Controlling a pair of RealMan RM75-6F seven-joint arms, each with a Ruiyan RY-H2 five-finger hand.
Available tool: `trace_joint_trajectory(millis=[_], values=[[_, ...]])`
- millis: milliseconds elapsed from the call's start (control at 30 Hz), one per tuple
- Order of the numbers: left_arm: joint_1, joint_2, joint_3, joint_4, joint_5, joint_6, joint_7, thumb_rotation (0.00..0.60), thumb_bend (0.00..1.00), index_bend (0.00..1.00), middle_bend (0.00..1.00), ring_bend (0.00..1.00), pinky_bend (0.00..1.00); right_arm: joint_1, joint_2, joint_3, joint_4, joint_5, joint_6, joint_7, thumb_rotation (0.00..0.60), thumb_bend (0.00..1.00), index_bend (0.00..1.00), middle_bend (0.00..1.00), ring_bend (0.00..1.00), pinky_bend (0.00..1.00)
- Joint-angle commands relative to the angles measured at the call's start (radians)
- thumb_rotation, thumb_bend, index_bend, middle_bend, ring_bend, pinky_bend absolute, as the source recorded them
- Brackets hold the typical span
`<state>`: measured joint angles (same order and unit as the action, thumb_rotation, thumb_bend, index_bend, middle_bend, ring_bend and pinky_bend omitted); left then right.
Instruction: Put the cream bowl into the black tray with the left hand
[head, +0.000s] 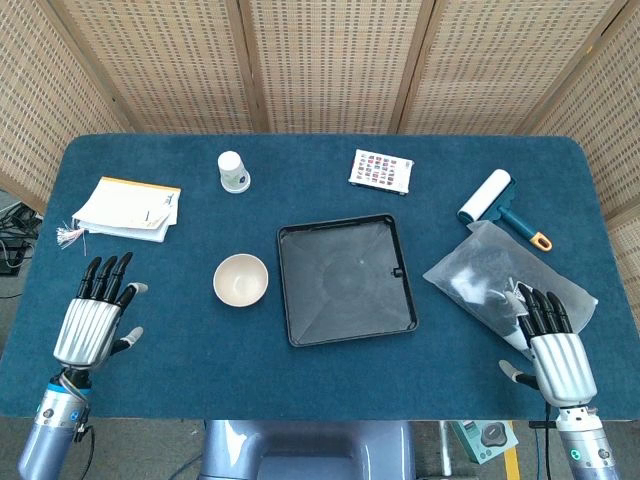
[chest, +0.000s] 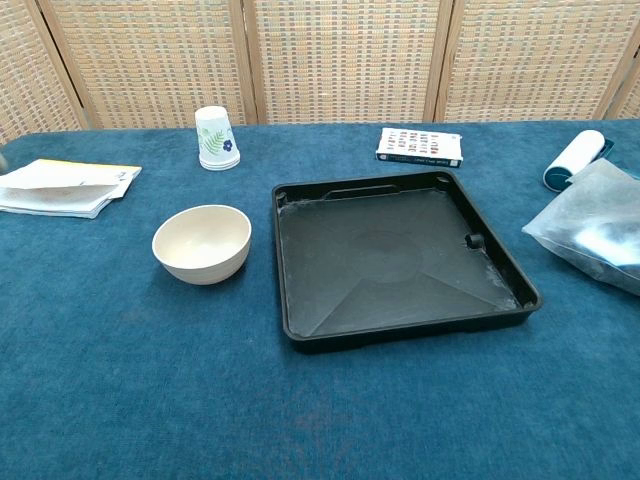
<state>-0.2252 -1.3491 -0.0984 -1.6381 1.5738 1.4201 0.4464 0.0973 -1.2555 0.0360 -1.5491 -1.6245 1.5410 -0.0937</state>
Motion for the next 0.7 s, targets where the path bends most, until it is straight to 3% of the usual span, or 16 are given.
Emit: trace_joint_trajectory(millis=[33, 200, 533, 700], values=[[-0.055, -0.037, -0.028, 0.028, -0.037, -0.070, 0.042, 0.600, 0.13, 0.40, 0.00, 0.00, 0.00, -0.001, 0.001, 0.001, 0.001, 0.002, 0.002, 0.004, 0.600, 0.15, 0.00, 0.00, 0.00, 0.00], [-0.103, -0.073, -0.041, 0.050, -0.067, -0.131, 0.074, 0.600, 0.14, 0.43, 0.00, 0.00, 0.00, -0.001, 0.002, 0.003, 0.004, 0.002, 0.004, 0.011, 0.600, 0.14, 0.00, 0.00, 0.00, 0.00], [-0.182, -0.145, -0.069, 0.109, -0.128, -0.225, 0.129, 0.600, 0.29, 0.50, 0.00, 0.00, 0.00, -0.002, 0.004, 0.006, 0.007, 0.005, 0.007, 0.023, 0.600, 0.14, 0.00, 0.00, 0.00, 0.00], [-0.205, -0.163, -0.073, 0.122, -0.153, -0.253, 0.135, 0.600, 0.29, 0.49, 0.00, 0.00, 0.00, 0.000, 0.003, 0.008, 0.012, 0.008, 0.005, 0.029, 0.600, 0.14, 0.00, 0.00, 0.00, 0.00]])
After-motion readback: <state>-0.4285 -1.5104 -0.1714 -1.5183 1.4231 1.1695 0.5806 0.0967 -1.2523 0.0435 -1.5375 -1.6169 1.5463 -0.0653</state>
